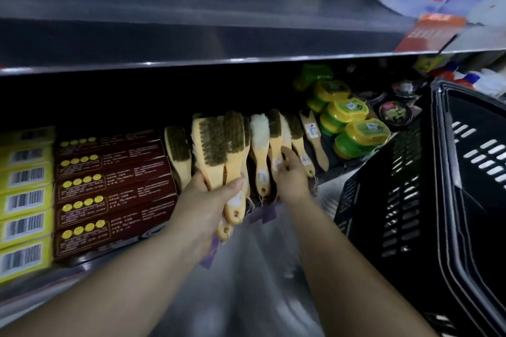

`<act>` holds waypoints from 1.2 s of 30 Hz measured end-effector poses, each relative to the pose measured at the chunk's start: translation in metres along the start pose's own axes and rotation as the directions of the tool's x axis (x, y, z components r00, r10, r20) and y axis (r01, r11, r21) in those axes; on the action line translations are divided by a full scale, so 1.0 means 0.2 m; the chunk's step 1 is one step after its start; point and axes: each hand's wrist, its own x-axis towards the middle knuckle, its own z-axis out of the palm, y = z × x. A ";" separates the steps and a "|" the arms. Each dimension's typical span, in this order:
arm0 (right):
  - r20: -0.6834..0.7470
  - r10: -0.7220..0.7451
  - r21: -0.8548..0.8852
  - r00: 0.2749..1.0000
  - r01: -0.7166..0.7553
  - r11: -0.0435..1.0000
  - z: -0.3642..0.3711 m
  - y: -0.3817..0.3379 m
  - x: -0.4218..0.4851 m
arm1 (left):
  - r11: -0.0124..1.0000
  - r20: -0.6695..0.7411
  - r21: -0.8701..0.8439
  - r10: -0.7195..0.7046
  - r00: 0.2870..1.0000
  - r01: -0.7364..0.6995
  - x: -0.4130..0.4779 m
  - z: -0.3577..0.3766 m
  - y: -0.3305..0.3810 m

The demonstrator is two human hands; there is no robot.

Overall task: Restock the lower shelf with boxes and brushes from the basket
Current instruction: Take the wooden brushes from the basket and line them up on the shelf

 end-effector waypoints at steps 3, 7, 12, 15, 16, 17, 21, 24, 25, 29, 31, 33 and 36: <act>0.047 -0.004 -0.014 0.999 0.005 1.000 0.01 0.03 0.02 | 0.998 -0.002 0.062 -0.003 1.000 0.003 0.05 0.03 -0.02; 0.018 -0.070 -0.029 0.997 0.071 0.997 -0.01 0.05 0.05 | 0.996 0.028 0.091 -0.006 1.000 0.004 0.12 0.12 -0.03; -0.020 -0.083 0.093 0.996 0.085 0.992 -0.08 -0.02 0.02 | 0.999 0.029 0.025 -0.034 0.999 0.034 0.22 0.22 -0.03; 0.174 -0.025 0.352 0.984 -0.039 0.935 -0.12 -0.11 -0.02 | 1.000 0.053 -0.008 -0.026 0.998 0.027 0.28 0.27 -0.01; 0.249 -0.013 0.381 0.968 -0.085 0.921 -0.13 -0.13 -0.03 | 1.000 0.056 -0.017 -0.017 0.998 0.018 0.30 0.28 -0.01; 0.299 -0.009 0.396 0.954 -0.116 0.911 -0.13 -0.13 -0.04 | 1.000 0.059 -0.017 -0.012 0.998 0.013 0.31 0.30 -0.01; 0.314 0.025 0.500 0.949 -0.188 0.846 -0.18 -0.15 0.00 | 1.000 0.122 0.003 -0.028 0.992 0.028 0.32 0.36 0.00; 0.353 0.025 0.539 0.935 -0.225 0.812 -0.23 -0.15 0.03 | 1.000 0.145 0.002 0.006 0.989 -0.007 0.33 0.41 -0.01; 0.376 0.021 0.568 0.926 -0.249 0.784 -0.23 -0.15 0.04 | 1.000 0.154 0.020 0.020 0.988 -0.023 0.33 0.41 -0.01; 0.375 0.075 0.638 0.924 -0.316 0.703 -0.24 -0.16 0.07 | 0.998 0.189 0.053 0.031 0.982 -0.042 0.34 0.43 -0.02; 0.231 0.158 0.637 0.960 -0.272 0.721 -0.25 -0.13 0.11 | 0.999 0.164 0.049 0.009 0.986 -0.017 0.34 0.43 -0.03; 0.017 0.201 0.514 0.979 -0.181 0.838 -0.26 -0.09 0.19 | 0.999 0.145 0.002 -0.036 0.989 0.037 0.35 0.41 -0.03; -0.096 0.099 0.279 0.990 -0.069 0.958 -0.23 -0.03 0.28 | 0.997 0.162 -0.029 -0.072 0.984 0.078 0.35 0.40 -0.03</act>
